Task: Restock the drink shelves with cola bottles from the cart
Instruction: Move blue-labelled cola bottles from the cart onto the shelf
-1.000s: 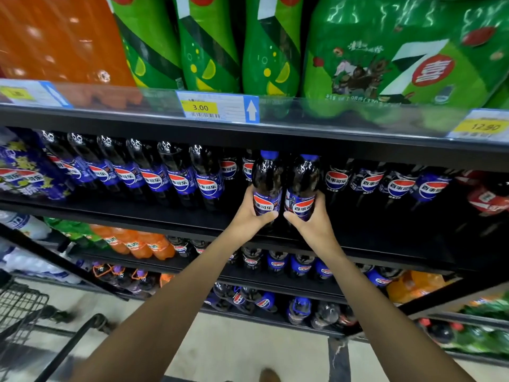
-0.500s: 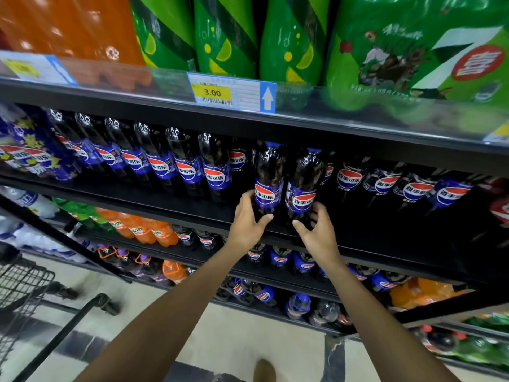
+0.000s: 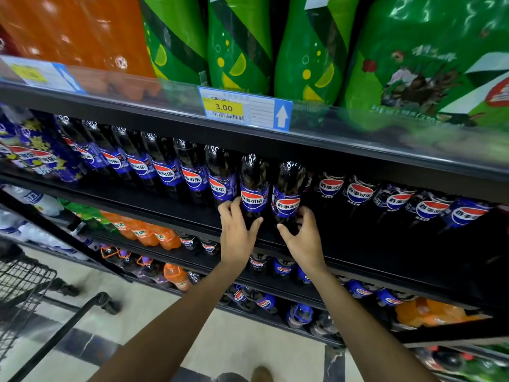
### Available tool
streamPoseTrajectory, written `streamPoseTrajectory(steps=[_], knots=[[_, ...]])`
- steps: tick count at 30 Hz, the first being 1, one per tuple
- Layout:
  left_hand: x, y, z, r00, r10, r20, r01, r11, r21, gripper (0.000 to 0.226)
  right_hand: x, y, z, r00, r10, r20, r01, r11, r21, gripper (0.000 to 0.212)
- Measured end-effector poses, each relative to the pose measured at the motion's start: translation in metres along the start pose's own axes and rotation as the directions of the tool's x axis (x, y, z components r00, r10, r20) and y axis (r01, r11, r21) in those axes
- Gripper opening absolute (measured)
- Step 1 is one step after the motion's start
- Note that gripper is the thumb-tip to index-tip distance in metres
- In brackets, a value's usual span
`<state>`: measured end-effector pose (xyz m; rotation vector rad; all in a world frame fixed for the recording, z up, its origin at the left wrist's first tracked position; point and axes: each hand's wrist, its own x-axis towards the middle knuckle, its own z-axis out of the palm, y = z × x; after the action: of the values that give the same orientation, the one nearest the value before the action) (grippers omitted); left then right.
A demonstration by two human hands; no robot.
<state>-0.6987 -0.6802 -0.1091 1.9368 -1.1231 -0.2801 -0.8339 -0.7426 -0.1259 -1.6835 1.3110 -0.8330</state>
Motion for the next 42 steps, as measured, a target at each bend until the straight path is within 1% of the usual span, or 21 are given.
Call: streamPoseTrajectory(steps=[3, 7, 12, 18, 21, 27, 30, 33, 34, 36, 37, 38, 39, 40, 42], knots=[[-0.001, -0.004, -0.002, 1.000, 0.012, -0.029, -0.013, 1.000, -0.014, 0.061, 0.002, 0.000, 0.002, 1.000, 0.005, 0.003, -0.005, 1.000, 0.010, 0.059], [-0.002, -0.010, -0.003, 0.997, 0.038, -0.061, -0.034, 0.997, 0.067, 0.054, 0.001, 0.001, 0.003, 1.000, 0.002, -0.006, -0.002, 1.000, 0.017, 0.060], [0.004, -0.007, -0.003, 0.997, -0.006, -0.076, 0.011, 0.998, 0.058, 0.051, 0.003, -0.004, 0.006, 1.000, -0.002, -0.014, 0.002, 1.000, 0.015, 0.059], [0.012, -0.001, -0.004, 0.998, -0.012, -0.061, 0.020, 0.991, 0.129, 0.050, 0.002, -0.004, 0.009, 0.999, -0.005, -0.039, 0.006, 1.000, 0.023, 0.058], [0.012, 0.001, -0.003, 0.997, -0.037, -0.071, 0.046, 0.991, 0.124, 0.049, 0.001, -0.003, 0.010, 0.999, -0.006, -0.039, 0.007, 1.000, 0.029, 0.058], [0.012, 0.002, -0.006, 0.997, -0.061, -0.047, 0.066, 0.990, 0.123, 0.048, 0.003, -0.001, 0.009, 1.000, 0.007, -0.016, -0.007, 0.999, 0.033, 0.061], [0.008, -0.003, -0.014, 1.000, -0.029, -0.005, 0.030, 0.991, 0.130, 0.049, 0.005, -0.001, 0.007, 1.000, 0.021, 0.010, -0.021, 0.999, 0.033, 0.061], [-0.002, -0.013, -0.025, 0.999, 0.010, 0.036, -0.017, 0.982, 0.189, 0.048, 0.003, -0.004, 0.005, 0.999, 0.043, 0.023, -0.044, 0.999, 0.018, 0.062], [-0.005, -0.017, -0.030, 0.998, 0.029, 0.055, -0.041, 0.973, 0.227, 0.046, -0.001, -0.005, 0.004, 0.999, 0.051, 0.014, -0.051, 0.999, -0.016, 0.061], [-0.014, -0.024, -0.041, 0.992, 0.092, 0.089, -0.116, 0.939, 0.323, 0.041, -0.012, -0.010, 0.003, 0.998, 0.044, -0.050, -0.052, 0.984, -0.169, 0.057], [-0.018, -0.029, -0.047, 0.985, 0.140, 0.104, -0.170, 0.910, 0.379, 0.039, -0.020, -0.012, 0.003, 0.996, 0.009, -0.088, -0.033, 0.960, -0.277, 0.052], [-0.022, -0.034, -0.053, 0.974, 0.190, 0.121, -0.224, 0.868, 0.444, 0.038, -0.029, -0.015, 0.004, 0.993, -0.059, -0.102, 0.015, 0.923, -0.386, 0.045], [-0.026, -0.039, -0.058, 0.964, 0.221, 0.145, -0.265, 0.816, 0.515, 0.038, -0.039, -0.019, 0.006, 0.986, -0.147, -0.077, 0.093, 0.874, -0.477, 0.037], [-0.030, -0.044, -0.064, 0.958, 0.224, 0.177, -0.285, 0.760, 0.584, 0.039, -0.049, -0.023, 0.010, 0.972, -0.234, -0.021, 0.185, 0.818, -0.544, 0.030], [-0.039, -0.055, -0.075, 0.956, 0.169, 0.240, -0.289, 0.675, 0.679, 0.039, -0.067, -0.032, 0.025, 0.929, -0.348, 0.126, 0.347, 0.700, -0.624, 0.022]])
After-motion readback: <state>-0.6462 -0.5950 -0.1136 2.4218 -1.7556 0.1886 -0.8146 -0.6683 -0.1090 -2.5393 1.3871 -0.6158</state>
